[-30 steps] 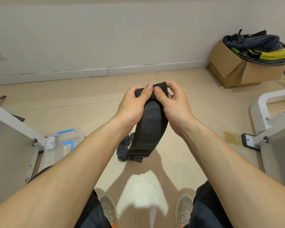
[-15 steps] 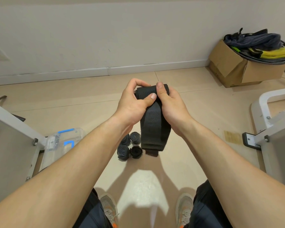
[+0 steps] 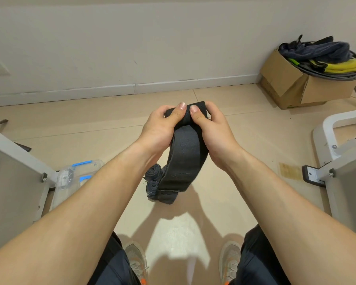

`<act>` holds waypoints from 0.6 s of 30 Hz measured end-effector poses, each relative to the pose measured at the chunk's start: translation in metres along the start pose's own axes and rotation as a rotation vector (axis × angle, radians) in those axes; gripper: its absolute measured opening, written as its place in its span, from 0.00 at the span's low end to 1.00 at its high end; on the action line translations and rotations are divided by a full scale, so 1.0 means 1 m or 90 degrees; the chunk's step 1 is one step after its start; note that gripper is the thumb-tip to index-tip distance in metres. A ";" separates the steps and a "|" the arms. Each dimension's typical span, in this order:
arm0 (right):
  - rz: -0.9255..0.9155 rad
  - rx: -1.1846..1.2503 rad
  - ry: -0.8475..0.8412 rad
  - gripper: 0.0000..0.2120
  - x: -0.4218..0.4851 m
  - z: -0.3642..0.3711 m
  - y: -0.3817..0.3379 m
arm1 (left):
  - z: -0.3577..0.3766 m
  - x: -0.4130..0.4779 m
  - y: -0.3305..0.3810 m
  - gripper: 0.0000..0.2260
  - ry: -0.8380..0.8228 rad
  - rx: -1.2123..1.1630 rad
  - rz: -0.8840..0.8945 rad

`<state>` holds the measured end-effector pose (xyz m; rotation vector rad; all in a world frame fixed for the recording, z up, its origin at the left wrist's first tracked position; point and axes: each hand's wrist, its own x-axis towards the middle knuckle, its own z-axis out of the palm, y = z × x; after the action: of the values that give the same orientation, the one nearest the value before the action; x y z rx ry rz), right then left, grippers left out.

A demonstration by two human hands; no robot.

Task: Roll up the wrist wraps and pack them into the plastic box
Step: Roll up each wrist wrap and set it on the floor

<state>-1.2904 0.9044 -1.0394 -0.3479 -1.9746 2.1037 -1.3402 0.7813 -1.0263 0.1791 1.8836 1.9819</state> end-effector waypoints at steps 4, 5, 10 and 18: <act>0.086 -0.033 0.019 0.26 0.005 0.000 0.005 | -0.003 0.001 0.000 0.13 0.024 -0.017 0.030; 0.092 -0.066 0.006 0.32 0.005 0.000 0.006 | -0.004 0.001 0.000 0.14 0.032 -0.005 0.043; 0.078 -0.081 -0.011 0.39 0.006 0.002 0.004 | -0.002 -0.001 -0.002 0.10 0.045 0.094 0.138; 0.072 -0.023 0.042 0.31 0.004 0.002 0.005 | 0.000 -0.002 -0.005 0.12 -0.026 0.068 0.120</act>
<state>-1.2952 0.9037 -1.0441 -0.5414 -2.0007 2.0964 -1.3376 0.7803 -1.0308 0.4389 2.0124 1.9813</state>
